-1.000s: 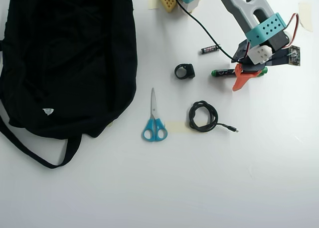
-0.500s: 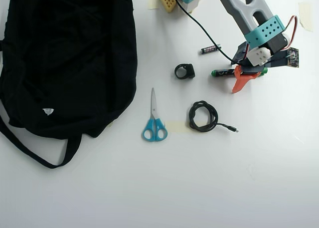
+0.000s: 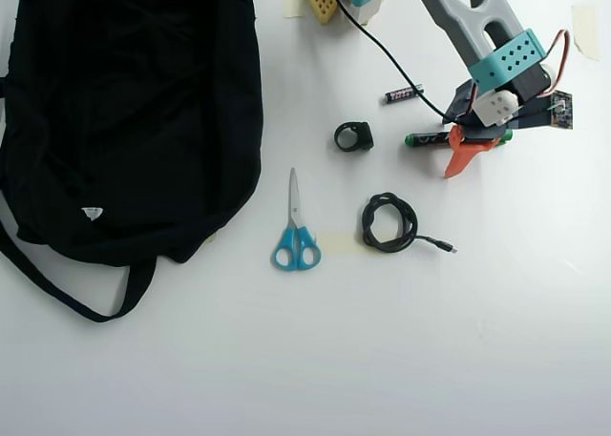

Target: Put the green marker into the black bag

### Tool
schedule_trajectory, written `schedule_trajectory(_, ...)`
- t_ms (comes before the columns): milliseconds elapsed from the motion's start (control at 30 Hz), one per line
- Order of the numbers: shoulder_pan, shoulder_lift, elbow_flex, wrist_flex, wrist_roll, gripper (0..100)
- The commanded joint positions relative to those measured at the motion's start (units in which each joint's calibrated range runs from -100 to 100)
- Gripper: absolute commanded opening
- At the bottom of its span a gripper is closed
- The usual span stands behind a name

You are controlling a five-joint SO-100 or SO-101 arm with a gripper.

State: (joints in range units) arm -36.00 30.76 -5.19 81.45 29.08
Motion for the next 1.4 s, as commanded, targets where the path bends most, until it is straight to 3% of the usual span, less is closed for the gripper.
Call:
schedule_trajectory(0,0.18,-0.55,-0.38,-0.49,0.18,37)
schedule_trajectory(433,0.25,-0.55,-0.56,-0.49,0.18,36)
schedule_trajectory(933,0.10,-0.97,-1.01,-1.69,0.18,3)
schedule_trajectory(1367,0.03,-0.72,-1.10,-2.81,0.18,2)
